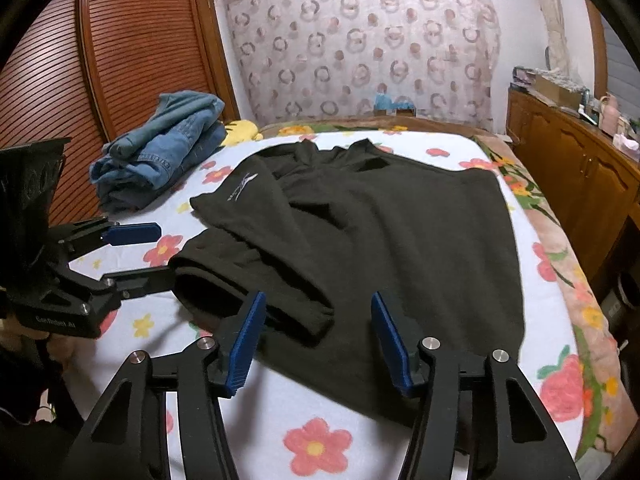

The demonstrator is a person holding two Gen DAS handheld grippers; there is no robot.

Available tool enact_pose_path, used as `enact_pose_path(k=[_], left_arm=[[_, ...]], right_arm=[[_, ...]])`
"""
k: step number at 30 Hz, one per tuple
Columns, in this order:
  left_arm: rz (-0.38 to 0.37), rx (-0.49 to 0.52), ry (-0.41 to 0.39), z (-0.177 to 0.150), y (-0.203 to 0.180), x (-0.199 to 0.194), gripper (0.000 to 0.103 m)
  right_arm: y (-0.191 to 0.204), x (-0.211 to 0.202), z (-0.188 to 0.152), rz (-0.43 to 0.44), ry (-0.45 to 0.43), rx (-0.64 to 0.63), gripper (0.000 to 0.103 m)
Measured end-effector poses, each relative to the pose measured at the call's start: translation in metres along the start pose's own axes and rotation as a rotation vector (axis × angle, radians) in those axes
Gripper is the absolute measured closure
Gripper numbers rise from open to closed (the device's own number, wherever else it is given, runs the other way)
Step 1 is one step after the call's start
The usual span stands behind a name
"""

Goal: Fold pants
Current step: 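Close the right tool on the opposite side edge of the T-shirt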

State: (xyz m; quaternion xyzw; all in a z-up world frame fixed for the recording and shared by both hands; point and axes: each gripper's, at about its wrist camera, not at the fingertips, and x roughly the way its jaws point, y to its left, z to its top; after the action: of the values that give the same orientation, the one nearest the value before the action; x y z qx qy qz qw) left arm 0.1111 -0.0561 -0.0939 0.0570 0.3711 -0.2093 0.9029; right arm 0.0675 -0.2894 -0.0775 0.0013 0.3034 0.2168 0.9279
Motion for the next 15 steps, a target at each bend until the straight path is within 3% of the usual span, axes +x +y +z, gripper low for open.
enact_pose_path(k=[10,15], left_arm=[[-0.024,-0.011,-0.001,-0.005,0.001,0.002,0.025],[-0.028,0.006,-0.009,-0.005,-0.003,-0.002,0.025]], right_arm=[[0.002,0.008,0.005,0.012,0.054,0.016,0.07],[0.011,0.015,0.017,0.016,0.072,0.002,0.088]])
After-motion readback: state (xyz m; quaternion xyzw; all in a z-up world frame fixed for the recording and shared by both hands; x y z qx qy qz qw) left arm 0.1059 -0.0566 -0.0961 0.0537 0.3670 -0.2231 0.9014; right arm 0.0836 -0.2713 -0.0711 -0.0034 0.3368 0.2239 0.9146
